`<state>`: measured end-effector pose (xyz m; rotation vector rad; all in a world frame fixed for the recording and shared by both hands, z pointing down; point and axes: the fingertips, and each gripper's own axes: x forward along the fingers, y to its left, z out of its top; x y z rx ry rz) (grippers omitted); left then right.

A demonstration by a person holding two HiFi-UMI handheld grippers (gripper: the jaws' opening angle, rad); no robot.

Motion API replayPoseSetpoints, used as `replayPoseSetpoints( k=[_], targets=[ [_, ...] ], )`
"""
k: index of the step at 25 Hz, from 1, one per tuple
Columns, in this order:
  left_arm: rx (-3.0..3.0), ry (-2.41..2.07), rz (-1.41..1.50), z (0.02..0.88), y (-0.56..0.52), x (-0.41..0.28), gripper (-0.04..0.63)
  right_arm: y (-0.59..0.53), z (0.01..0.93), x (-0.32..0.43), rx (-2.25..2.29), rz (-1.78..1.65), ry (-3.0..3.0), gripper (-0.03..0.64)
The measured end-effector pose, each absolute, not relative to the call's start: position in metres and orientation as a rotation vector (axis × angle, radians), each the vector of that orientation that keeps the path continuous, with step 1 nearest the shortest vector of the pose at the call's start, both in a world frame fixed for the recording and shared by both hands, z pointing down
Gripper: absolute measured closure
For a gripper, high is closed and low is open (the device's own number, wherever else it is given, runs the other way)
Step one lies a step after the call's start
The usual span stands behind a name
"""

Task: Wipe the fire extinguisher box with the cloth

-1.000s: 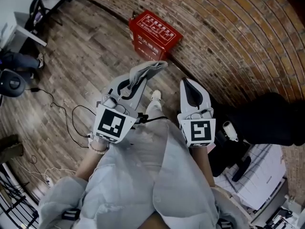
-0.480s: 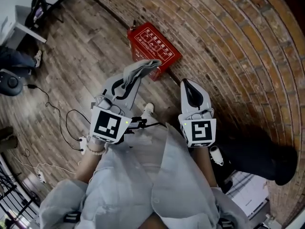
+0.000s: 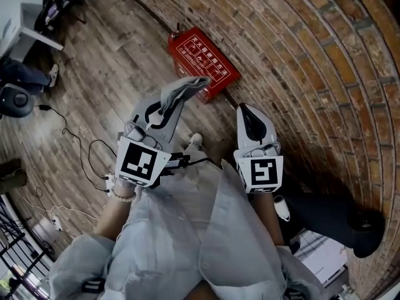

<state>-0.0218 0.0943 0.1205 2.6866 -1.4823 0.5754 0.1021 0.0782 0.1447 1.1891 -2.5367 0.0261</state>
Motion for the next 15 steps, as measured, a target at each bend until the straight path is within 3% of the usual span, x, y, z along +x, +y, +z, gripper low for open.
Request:
replayPoseSetpoints(
  k=[15],
  targets=[
    [2.734, -1.222, 0.626, 0.166, 0.048, 0.001, 0.584, 0.053, 0.179, 0.117, 1.348, 0.141, -2.431, 0.609]
  ],
)
